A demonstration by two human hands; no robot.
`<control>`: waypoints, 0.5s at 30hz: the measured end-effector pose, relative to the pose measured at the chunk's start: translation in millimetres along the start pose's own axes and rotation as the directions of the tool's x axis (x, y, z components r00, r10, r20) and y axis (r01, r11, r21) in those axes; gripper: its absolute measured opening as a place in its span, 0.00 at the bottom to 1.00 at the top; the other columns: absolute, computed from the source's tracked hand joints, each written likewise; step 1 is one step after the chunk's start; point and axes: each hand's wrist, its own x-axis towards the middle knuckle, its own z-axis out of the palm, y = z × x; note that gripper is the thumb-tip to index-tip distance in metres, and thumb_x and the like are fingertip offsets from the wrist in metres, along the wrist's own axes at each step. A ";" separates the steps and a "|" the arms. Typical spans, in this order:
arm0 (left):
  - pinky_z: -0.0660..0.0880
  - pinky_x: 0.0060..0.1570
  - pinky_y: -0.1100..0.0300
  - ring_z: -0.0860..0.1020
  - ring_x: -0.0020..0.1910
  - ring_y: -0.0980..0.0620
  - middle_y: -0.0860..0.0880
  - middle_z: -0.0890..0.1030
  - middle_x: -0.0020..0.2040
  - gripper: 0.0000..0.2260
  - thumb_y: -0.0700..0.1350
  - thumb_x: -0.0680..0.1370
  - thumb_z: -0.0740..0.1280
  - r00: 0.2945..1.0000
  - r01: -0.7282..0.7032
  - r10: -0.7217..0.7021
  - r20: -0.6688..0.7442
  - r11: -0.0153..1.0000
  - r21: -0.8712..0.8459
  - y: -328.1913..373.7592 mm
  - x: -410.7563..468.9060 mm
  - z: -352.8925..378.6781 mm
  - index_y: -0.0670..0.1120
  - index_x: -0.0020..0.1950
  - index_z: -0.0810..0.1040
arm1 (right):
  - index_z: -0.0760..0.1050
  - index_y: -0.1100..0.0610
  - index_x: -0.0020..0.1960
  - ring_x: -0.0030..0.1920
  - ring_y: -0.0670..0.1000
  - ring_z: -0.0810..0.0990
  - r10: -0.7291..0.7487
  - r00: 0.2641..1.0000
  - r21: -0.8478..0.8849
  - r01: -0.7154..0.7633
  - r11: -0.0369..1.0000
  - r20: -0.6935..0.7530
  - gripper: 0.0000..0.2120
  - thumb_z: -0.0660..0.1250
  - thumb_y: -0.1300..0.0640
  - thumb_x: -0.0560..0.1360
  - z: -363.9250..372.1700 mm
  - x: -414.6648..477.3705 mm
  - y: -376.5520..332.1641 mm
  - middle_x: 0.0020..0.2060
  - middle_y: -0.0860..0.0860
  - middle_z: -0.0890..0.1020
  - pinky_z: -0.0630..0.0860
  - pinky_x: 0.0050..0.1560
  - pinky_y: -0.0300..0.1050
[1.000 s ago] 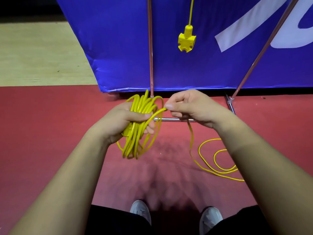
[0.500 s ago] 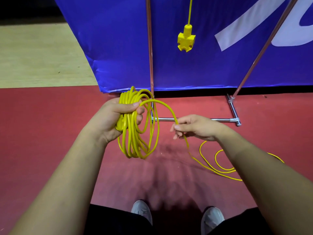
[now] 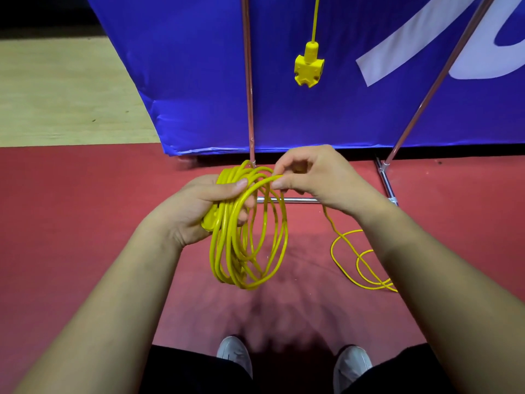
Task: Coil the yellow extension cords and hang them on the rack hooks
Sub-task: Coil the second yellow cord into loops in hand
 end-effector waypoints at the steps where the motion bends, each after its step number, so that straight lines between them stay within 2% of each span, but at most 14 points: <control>1: 0.74 0.30 0.61 0.76 0.27 0.52 0.47 0.78 0.34 0.11 0.47 0.67 0.76 0.999 -0.002 0.002 0.042 1.000 -0.004 -0.6 -0.5 -0.4 0.43 0.44 0.80 | 0.80 0.62 0.43 0.30 0.46 0.71 -0.015 1.000 -0.020 0.015 1.000 0.004 0.06 0.75 0.62 0.70 1.9 0.4 -1.3 0.30 0.58 0.78 0.68 0.32 0.41; 3: 0.71 0.30 0.63 0.72 0.26 0.54 0.48 0.74 0.33 0.07 0.46 0.69 0.73 0.996 -0.034 0.037 0.080 0.999 -0.038 -0.9 -0.5 1.7 0.45 0.43 0.78 | 0.79 0.63 0.44 0.31 0.47 0.74 0.013 0.999 -0.026 -0.012 1.000 0.043 0.05 0.74 0.63 0.71 2.4 0.4 8.6 0.29 0.54 0.78 0.71 0.34 0.42; 5: 0.71 0.30 0.64 0.71 0.26 0.55 0.49 0.73 0.33 0.05 0.44 0.71 0.71 0.996 -0.077 0.081 0.035 0.992 -0.102 1.0 1.0 3.2 0.45 0.42 0.78 | 0.77 0.64 0.44 0.33 0.47 0.78 0.109 0.980 -0.084 -0.096 0.992 0.165 0.03 0.71 0.65 0.74 -4.0 -3.5 34.7 0.31 0.51 0.81 0.75 0.39 0.43; 7: 0.71 0.31 0.64 0.71 0.27 0.55 0.49 0.73 0.32 0.04 0.42 0.73 0.68 0.992 -0.122 0.116 -0.051 0.981 -0.151 3.7 1.2 -0.4 0.44 0.45 0.76 | 0.76 0.63 0.43 0.38 0.48 0.80 0.251 0.936 -0.201 -0.203 0.958 0.248 0.04 0.69 0.64 0.75 -14.5 -11.9 66.8 0.36 0.56 0.84 0.76 0.46 0.51; 9: 0.73 0.31 0.63 0.73 0.27 0.54 0.48 0.75 0.33 0.03 0.40 0.74 0.67 0.989 -0.109 0.098 -0.110 0.989 -0.101 6.2 -0.9 -6.1 0.42 0.47 0.76 | 0.77 0.63 0.44 0.41 0.50 0.81 0.340 0.922 -0.178 -0.309 0.934 0.187 0.02 0.69 0.64 0.76 -24.8 -20.7 87.0 0.39 0.61 0.84 0.76 0.51 0.55; 11: 0.76 0.31 0.62 0.77 0.29 0.52 0.45 0.79 0.35 0.04 0.40 0.73 0.69 0.993 -0.025 0.027 -0.116 0.999 0.022 6.1 -4.1 -6.2 0.40 0.45 0.77 | 0.78 0.61 0.47 0.38 0.53 0.81 0.353 0.934 -0.046 -0.351 0.935 0.048 0.01 0.69 0.65 0.75 -30.7 -23.1 91.0 0.35 0.61 0.83 0.77 0.50 0.56; 13: 0.78 0.31 0.61 0.80 0.29 0.50 0.42 0.83 0.37 0.07 0.42 0.72 0.70 0.991 0.059 -0.046 -0.127 0.993 0.103 3.9 -5.9 -0.9 0.39 0.45 0.79 | 0.80 0.58 0.47 0.31 0.51 0.78 0.309 0.948 0.042 -0.307 0.951 -0.080 0.04 0.69 0.65 0.75 -31.1 -19.7 82.0 0.29 0.56 0.79 0.77 0.42 0.50; 15: 0.78 0.31 0.61 0.82 0.30 0.50 0.40 0.85 0.39 0.12 0.47 0.70 0.67 0.985 0.104 -0.090 -0.148 0.990 0.093 2.2 -3.7 5.1 0.39 0.46 0.80 | 0.81 0.56 0.47 0.30 0.48 0.75 0.228 0.965 -0.002 -0.230 0.973 -0.127 0.05 0.70 0.64 0.75 -28.0 -14.2 68.0 0.29 0.55 0.77 0.73 0.37 0.43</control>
